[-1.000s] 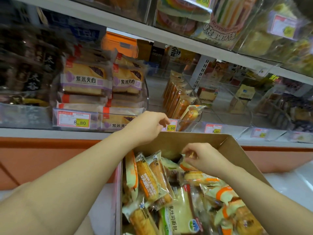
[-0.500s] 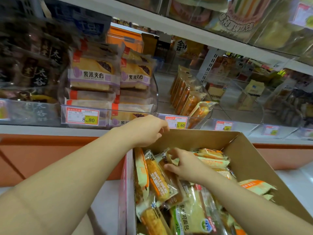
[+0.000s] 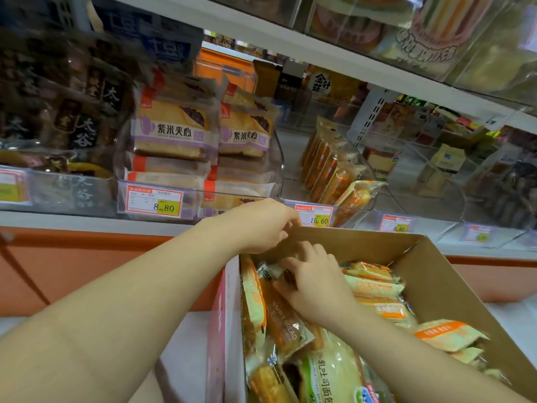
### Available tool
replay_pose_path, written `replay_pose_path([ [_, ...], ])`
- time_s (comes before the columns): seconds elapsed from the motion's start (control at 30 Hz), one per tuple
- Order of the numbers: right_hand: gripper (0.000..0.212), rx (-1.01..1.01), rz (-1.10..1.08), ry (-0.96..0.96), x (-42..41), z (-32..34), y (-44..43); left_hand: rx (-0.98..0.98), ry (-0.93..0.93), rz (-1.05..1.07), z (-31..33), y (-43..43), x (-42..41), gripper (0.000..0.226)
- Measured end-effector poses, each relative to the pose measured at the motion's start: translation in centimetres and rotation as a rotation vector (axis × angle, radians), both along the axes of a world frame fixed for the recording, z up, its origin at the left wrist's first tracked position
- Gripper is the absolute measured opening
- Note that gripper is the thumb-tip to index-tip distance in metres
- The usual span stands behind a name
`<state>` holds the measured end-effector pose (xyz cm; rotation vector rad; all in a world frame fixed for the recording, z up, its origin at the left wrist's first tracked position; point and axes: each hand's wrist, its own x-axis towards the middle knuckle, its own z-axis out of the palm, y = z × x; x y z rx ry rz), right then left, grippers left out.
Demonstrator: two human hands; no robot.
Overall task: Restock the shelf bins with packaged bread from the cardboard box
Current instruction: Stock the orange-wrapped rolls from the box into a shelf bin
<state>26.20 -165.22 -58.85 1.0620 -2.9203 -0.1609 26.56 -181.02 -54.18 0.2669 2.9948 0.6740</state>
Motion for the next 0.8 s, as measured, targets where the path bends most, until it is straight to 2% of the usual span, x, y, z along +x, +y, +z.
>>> replay_pose_path([
  [0.2,0.056,0.25,0.022,-0.174,-0.3,-0.6,-0.7,0.01,0.007,0.009,0.1,-0.1,0.2,0.037],
  [0.3,0.054,0.226,-0.026,-0.326,-0.5,-0.7,-1.1,0.01,0.006,0.013,0.1,-0.1,0.2,0.037],
  [0.4,0.038,0.07,-0.118,-0.393,-0.5,-0.1,-1.2,0.015,0.009,0.016,0.2,-0.2,0.1,0.038],
  [0.53,0.03,-0.085,-0.176,-0.28,-0.1,1.5,0.3,0.065,0.023,0.025,0.6,-0.6,-0.1,0.035],
  [0.67,0.038,-0.46,-0.27,-0.453,-1.3,4.5,3.5,0.141,0.093,0.034,1.0,-0.3,-0.4,0.033],
  [0.8,0.07,-0.702,-0.279,-0.429,-2.1,8.8,6.8,0.22,0.194,0.056,1.5,1.3,-1.4,0.03],
])
